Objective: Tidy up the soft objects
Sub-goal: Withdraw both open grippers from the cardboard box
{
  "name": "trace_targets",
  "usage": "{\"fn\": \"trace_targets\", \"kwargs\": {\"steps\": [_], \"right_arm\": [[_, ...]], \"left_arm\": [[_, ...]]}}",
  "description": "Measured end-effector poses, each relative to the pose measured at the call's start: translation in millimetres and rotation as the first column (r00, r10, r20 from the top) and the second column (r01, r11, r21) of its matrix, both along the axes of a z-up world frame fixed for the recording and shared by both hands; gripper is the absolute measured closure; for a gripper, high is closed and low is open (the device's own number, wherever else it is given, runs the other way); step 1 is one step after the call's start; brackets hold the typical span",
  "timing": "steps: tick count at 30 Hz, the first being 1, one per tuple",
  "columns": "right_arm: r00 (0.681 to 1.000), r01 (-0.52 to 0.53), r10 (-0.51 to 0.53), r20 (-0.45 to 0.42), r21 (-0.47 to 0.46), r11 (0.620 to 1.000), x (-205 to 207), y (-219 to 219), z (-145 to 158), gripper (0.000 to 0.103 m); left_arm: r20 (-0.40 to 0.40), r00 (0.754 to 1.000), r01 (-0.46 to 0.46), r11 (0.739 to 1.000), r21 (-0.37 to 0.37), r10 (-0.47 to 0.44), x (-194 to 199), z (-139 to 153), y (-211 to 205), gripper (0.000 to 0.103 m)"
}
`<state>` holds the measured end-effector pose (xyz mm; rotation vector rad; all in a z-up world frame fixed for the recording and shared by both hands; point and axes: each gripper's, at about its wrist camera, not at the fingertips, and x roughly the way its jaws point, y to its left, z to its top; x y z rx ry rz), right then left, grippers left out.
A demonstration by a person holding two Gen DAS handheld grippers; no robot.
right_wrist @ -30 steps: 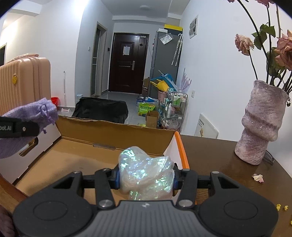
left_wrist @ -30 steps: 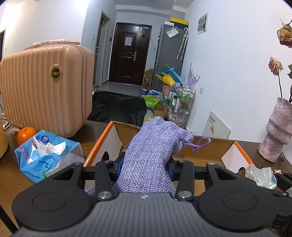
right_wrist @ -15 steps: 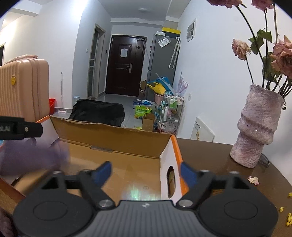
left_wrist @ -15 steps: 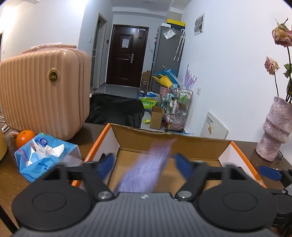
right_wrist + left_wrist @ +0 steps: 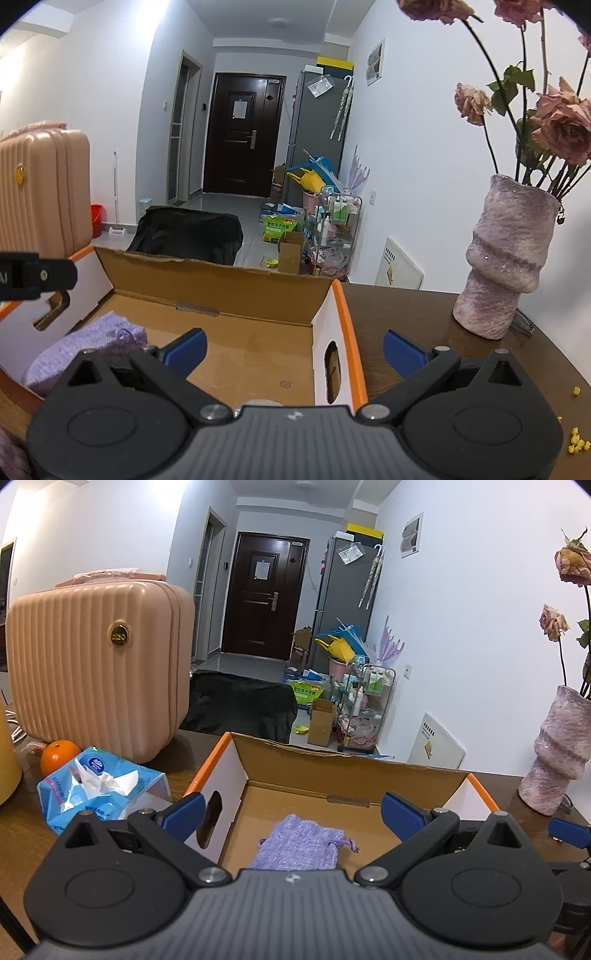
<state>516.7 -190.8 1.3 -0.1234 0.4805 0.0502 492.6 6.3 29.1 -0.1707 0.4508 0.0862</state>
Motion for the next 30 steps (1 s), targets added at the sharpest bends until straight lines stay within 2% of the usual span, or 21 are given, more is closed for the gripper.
{"fn": "trace_targets", "kwargs": {"steps": [5, 15, 30], "right_arm": [[1.000, 0.001, -0.002, 0.029, 0.028, 1.000, -10, -6, 12, 0.001], [0.997, -0.008, 0.003, 0.082, 0.065, 0.998, -40, -17, 30, 0.000], [0.991, -0.045, 0.034, 0.130, 0.083, 0.996, -100, -26, 39, 0.000]], "left_arm": [[0.040, 0.999, -0.008, 1.000, 0.021, 0.007, -14, 13, -2, 0.000], [0.104, 0.994, 0.014, 1.000, 0.000, -0.014, -51, 35, 2, 0.000], [0.127, 0.992, 0.008, 1.000, 0.020, -0.011, -105, 38, 9, 0.000]]}}
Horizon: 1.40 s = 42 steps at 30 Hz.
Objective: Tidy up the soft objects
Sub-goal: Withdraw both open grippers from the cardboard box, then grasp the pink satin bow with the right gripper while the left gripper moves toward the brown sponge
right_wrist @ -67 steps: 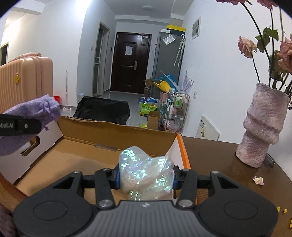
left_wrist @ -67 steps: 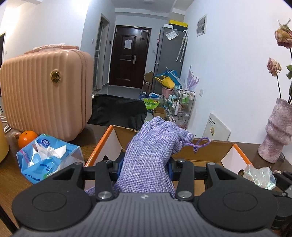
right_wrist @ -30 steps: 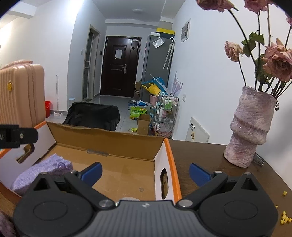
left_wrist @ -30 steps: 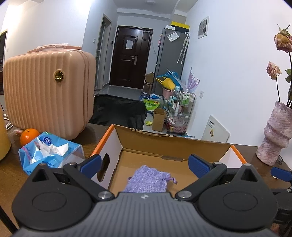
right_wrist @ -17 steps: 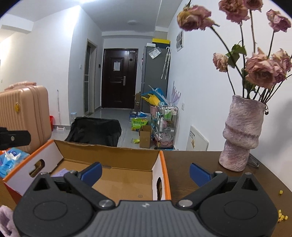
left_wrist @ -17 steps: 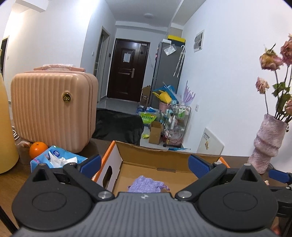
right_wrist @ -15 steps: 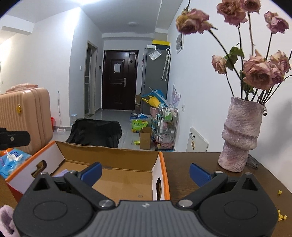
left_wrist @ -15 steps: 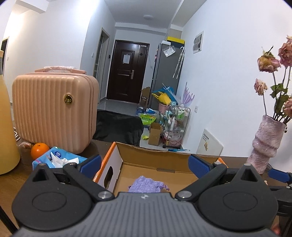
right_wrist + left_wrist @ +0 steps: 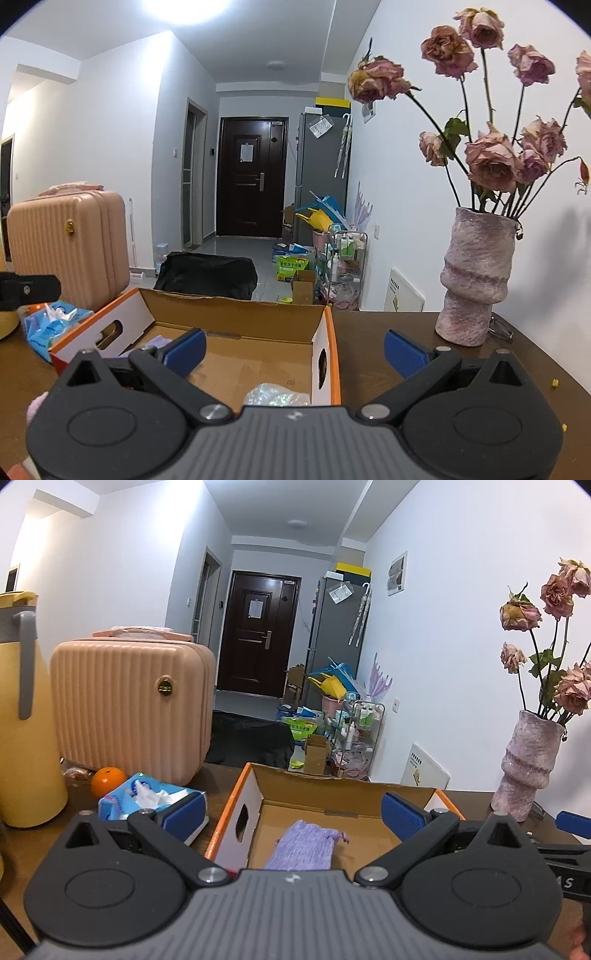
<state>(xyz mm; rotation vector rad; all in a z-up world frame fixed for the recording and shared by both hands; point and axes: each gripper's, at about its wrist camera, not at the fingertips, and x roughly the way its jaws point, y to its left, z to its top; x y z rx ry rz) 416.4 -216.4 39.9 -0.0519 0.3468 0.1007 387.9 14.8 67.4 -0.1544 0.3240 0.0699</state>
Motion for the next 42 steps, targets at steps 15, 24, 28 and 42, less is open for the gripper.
{"fn": "trace_targets", "kwargs": {"steps": [15, 24, 28, 42], "right_arm": [[1.000, -0.012, 0.012, 0.005, 0.011, 1.000, -58, -2, -13, 0.000], [0.999, -0.046, 0.046, 0.011, 0.002, 0.999, -92, 5, -22, 0.000], [0.998, -0.058, 0.057, 0.008, 0.002, 0.998, -103, 8, -26, 0.000], [0.997, -0.074, 0.074, 0.012, 0.010, 0.997, -132, 13, -36, 0.000]], "left_arm": [[-0.003, 1.000, -0.018, 0.999, 0.026, 0.018, -54, -10, 7, 0.000], [0.004, 1.000, -0.025, 0.999, 0.046, 0.025, -90, -22, 9, 0.000], [-0.007, 1.000, -0.022, 0.998, 0.053, 0.022, -100, -29, 9, 0.000], [0.012, 1.000, -0.007, 0.997, 0.079, 0.006, -136, -40, 7, 0.000]]}}
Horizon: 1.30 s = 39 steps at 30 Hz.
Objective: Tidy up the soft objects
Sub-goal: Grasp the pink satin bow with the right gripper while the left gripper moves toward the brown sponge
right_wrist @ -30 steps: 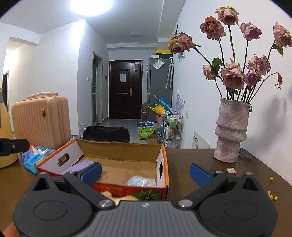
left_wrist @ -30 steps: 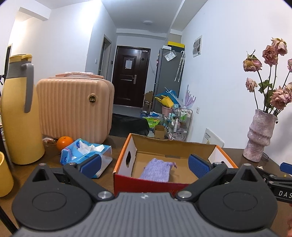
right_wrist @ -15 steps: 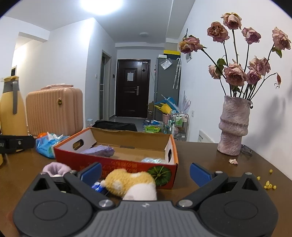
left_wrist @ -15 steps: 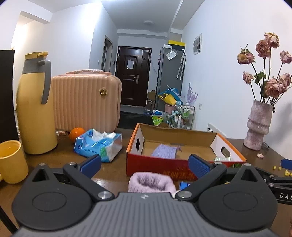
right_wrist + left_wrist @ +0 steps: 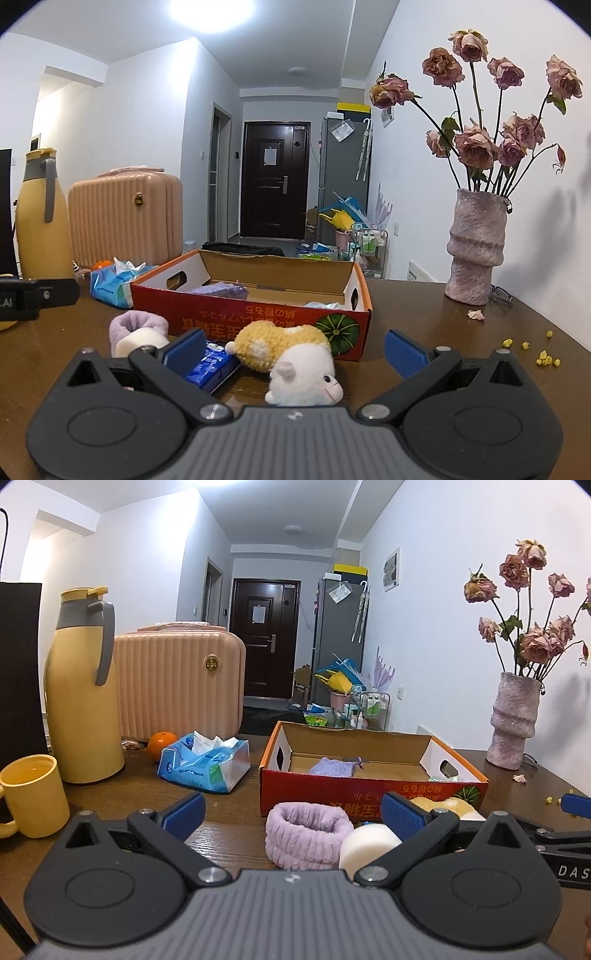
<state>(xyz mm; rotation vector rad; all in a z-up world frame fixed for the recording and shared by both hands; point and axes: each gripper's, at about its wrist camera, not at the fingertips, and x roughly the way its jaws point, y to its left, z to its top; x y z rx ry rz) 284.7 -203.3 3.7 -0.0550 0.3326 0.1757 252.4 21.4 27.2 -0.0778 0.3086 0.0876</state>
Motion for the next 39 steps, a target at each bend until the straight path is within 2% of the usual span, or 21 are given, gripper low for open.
{"fn": "trace_targets", "kwargs": {"steps": [12, 25, 34, 39], "right_arm": [[1.000, -0.018, 0.018, -0.009, -0.004, 1.000, -16, 9, -8, 0.000], [0.997, -0.068, 0.067, -0.039, -0.022, 0.997, -23, 27, -17, 0.000], [0.984, -0.135, 0.127, -0.121, -0.064, 0.989, -16, 50, -30, 0.000], [0.970, -0.161, 0.142, -0.198, -0.081, 0.984, -8, 62, -42, 0.000]], "left_arm": [[0.005, 1.000, 0.013, 0.999, 0.032, -0.013, -24, -11, 4, 0.000], [-0.045, 0.999, -0.010, 0.999, 0.048, 0.012, -38, -25, 24, 0.000], [-0.078, 0.996, -0.036, 0.998, 0.048, 0.040, -42, -30, 43, 0.000], [-0.095, 0.994, -0.055, 0.998, 0.028, 0.057, -43, -33, 55, 0.000]]}}
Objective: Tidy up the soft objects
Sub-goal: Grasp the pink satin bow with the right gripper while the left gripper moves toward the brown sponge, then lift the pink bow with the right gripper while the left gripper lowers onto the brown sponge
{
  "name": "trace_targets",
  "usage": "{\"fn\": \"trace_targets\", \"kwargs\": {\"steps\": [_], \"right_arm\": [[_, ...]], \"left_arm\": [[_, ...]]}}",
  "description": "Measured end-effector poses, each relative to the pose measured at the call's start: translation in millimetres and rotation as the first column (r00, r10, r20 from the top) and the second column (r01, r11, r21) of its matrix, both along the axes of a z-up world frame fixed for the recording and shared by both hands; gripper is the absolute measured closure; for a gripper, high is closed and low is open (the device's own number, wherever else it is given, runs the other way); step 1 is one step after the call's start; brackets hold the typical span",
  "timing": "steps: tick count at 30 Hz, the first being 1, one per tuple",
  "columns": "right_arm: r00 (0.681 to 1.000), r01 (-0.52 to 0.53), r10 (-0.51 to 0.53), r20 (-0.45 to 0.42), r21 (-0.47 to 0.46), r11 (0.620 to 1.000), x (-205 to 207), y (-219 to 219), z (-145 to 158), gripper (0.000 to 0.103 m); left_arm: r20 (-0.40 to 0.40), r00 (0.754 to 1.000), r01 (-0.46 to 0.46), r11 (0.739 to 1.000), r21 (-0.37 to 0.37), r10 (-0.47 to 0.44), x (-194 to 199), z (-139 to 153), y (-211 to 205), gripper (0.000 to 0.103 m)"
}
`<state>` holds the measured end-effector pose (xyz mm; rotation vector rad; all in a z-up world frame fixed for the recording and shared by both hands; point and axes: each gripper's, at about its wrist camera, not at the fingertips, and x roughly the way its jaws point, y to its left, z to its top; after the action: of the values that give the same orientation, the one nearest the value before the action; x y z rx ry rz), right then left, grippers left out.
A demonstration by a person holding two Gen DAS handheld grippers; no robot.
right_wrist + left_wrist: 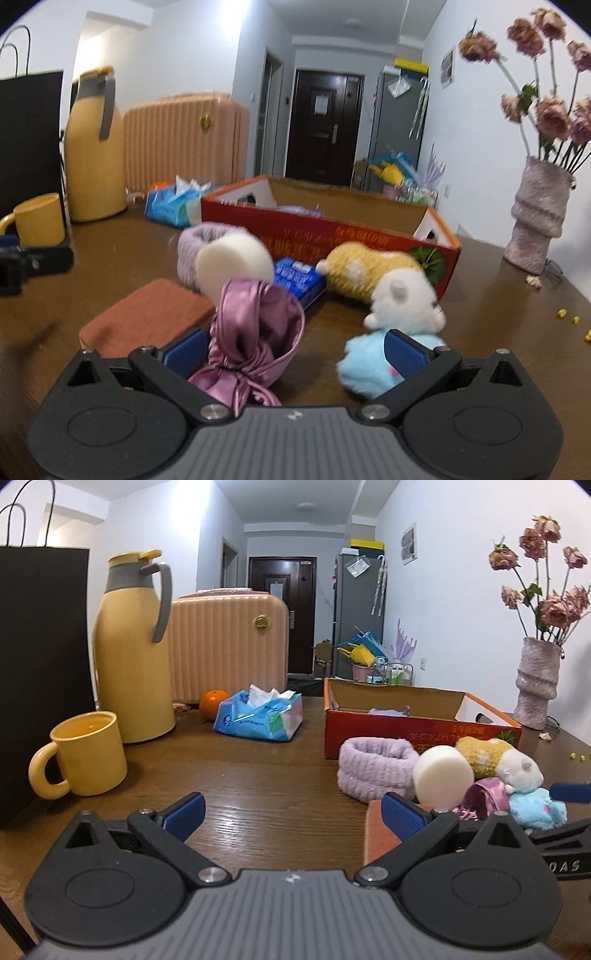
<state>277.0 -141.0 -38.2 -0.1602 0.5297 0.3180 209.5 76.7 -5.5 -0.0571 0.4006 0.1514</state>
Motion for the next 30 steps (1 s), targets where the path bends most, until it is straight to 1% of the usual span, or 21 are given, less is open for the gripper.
{"fn": "trace_targets", "kwargs": {"steps": [5, 7, 12, 14, 18, 20, 26, 30], "right_arm": [[0.997, -0.012, 0.012, -0.078, -0.006, 1.000, 12, 7, -10, 0.002], [0.996, -0.015, 0.014, -0.084, -0.012, 1.000, 14, 10, -11, 0.003], [0.994, -0.045, 0.042, -0.104, -0.031, 0.998, 17, 18, -16, 0.014], [0.991, -0.056, 0.051, -0.120, -0.033, 0.998, 19, 20, -18, 0.025], [0.986, -0.073, 0.072, -0.149, -0.001, 0.997, 21, 17, -19, 0.041], [0.985, -0.085, 0.086, -0.147, 0.007, 0.996, 20, 17, -18, 0.061], [0.987, -0.090, 0.091, -0.131, 0.007, 0.996, 16, 16, -16, 0.066], [0.991, -0.080, 0.082, -0.102, 0.031, 0.996, 14, 11, -10, 0.066]], "left_arm": [[0.007, 1.000, -0.005, 1.000, -0.024, 0.005, -1, 1, 5, 0.000], [0.007, 1.000, -0.005, 1.000, -0.028, 0.005, -1, 1, 5, 0.000], [0.005, 1.000, -0.005, 0.999, -0.036, 0.005, -1, 1, 7, 0.000], [0.002, 1.000, -0.006, 0.999, -0.034, 0.006, -1, 1, 7, 0.000], [-0.001, 1.000, -0.010, 0.999, -0.033, 0.010, 0, 0, 6, 0.000], [-0.004, 1.000, -0.012, 0.999, -0.032, 0.012, 0, 0, 6, 0.000], [-0.013, 1.000, -0.021, 0.999, -0.032, 0.021, 3, -2, 6, 0.000], [-0.020, 0.999, -0.029, 0.999, -0.034, 0.028, 5, -4, 7, 0.000]]}}
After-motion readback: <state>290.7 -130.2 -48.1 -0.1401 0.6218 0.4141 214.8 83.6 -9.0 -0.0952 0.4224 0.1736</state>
